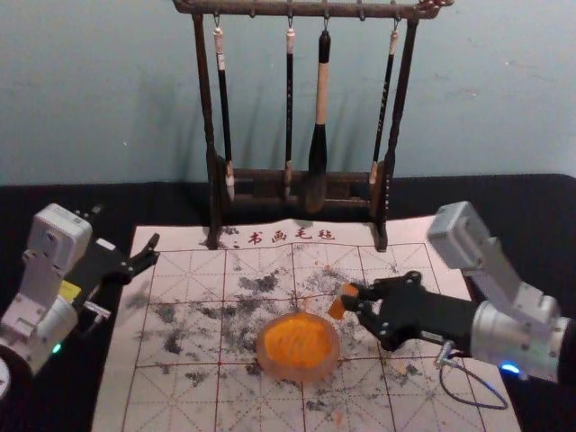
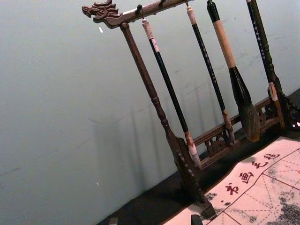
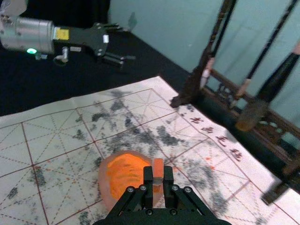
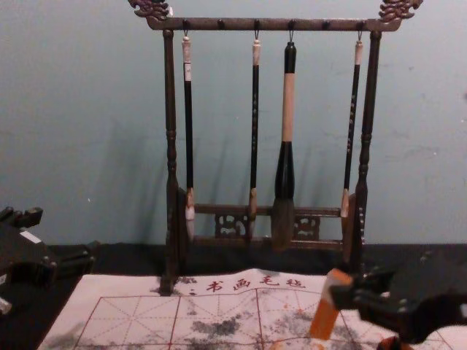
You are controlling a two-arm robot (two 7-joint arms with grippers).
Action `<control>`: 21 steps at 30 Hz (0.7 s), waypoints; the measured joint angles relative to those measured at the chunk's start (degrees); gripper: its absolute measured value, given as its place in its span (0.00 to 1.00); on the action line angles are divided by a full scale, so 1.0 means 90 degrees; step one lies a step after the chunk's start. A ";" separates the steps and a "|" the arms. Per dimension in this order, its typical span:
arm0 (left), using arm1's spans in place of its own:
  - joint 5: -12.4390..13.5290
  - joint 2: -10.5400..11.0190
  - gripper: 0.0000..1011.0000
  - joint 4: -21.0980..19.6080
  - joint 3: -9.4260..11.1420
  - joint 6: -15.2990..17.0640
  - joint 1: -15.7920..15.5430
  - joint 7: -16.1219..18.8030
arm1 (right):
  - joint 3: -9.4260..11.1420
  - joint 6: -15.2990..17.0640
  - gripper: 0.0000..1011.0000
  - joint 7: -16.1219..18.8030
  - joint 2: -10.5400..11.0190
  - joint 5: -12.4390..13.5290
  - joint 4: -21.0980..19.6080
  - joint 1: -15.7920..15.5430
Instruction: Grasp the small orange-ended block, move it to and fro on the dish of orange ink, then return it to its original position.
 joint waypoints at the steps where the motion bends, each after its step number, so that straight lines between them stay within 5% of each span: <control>1: 0.0000 0.0000 0.99 0.0000 0.0000 0.0000 0.0000 0.0000 | 0.0043 0.0000 0.09 -0.0024 0.0022 0.0031 -0.0038 -0.0039; 21: 0.0000 0.0000 0.99 0.0000 0.0000 0.0000 0.0000 0.0000 | 0.0955 -0.0039 0.09 -0.0470 0.0653 0.0380 -0.0735 -0.1040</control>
